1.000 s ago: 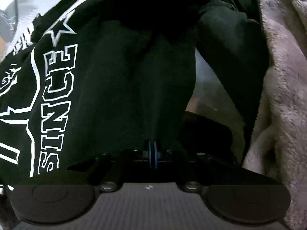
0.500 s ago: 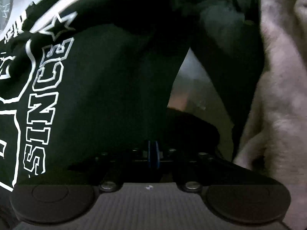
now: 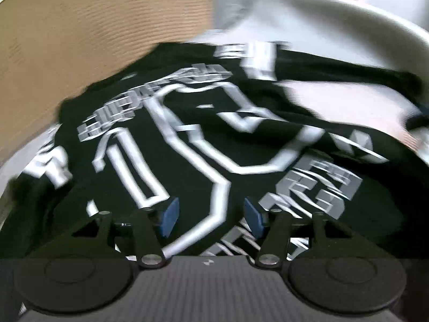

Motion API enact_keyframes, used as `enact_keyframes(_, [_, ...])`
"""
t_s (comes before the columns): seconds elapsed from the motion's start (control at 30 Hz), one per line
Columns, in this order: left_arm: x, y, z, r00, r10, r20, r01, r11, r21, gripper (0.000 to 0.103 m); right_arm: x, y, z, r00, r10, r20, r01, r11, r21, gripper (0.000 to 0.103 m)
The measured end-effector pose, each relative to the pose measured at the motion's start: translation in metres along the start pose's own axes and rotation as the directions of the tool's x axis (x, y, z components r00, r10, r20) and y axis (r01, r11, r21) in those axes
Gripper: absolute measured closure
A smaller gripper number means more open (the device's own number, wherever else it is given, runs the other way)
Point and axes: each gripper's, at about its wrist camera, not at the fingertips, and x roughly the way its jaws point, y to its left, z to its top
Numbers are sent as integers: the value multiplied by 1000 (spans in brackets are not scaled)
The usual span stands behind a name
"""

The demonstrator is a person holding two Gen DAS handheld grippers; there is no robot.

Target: Fold clothes

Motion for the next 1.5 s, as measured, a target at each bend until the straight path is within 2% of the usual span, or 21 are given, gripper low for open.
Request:
enact_keyframes(0.13, [18, 3, -7, 988, 146, 48, -141, 985, -97, 45, 22, -1, 2, 1000, 22, -17, -21, 1000, 13, 68])
enact_keyframes(0.2, [24, 5, -12, 984, 173, 50, -164, 975, -147, 44, 31, -2, 4, 999, 35, -19, -35, 999, 30, 66])
enact_keyframes(0.3, [30, 9, -20, 975, 212, 61, -191, 949, -250, 31, 46, 0, 10, 999, 49, 1, -49, 998, 33, 58])
enact_keyframes(0.33, [30, 12, -24, 974, 217, 68, -187, 935, -301, 25, 50, 1, 12, 998, 54, 10, -54, 998, 32, 58])
enact_keyframes(0.4, [29, 17, -36, 973, 210, 101, -155, 908, -389, 24, 61, 6, 19, 999, 47, 8, -48, 999, 16, 55])
enact_keyframes(0.6, [30, 12, -42, 959, 240, 148, -170, 911, -375, 23, 96, 17, 34, 1000, 14, -14, -14, 1000, -4, 55])
enact_keyframes(0.8, [32, 12, -45, 954, 245, 172, -166, 911, -378, 23, 125, 25, 45, 999, -29, -17, 29, 1000, -5, 54])
enact_keyframes(1.07, [33, 13, -45, 954, 239, 178, -156, 910, -385, 23, 144, 25, 57, 999, -37, 11, 36, 999, 25, 53])
enact_keyframes(1.27, [33, 13, -45, 954, 241, 179, -158, 910, -384, 23, 146, 11, 70, 993, -79, 87, 68, 990, 123, 56])
enact_keyframes(1.4, [33, 13, -45, 953, 243, 181, -159, 910, -383, 23, 138, 12, 74, 983, -104, 153, 88, 990, 106, 54])
enact_keyframes(1.5, [33, 13, -45, 952, 245, 182, -161, 910, -383, 23, 151, 12, 76, 995, -61, 84, 53, 994, 100, 53])
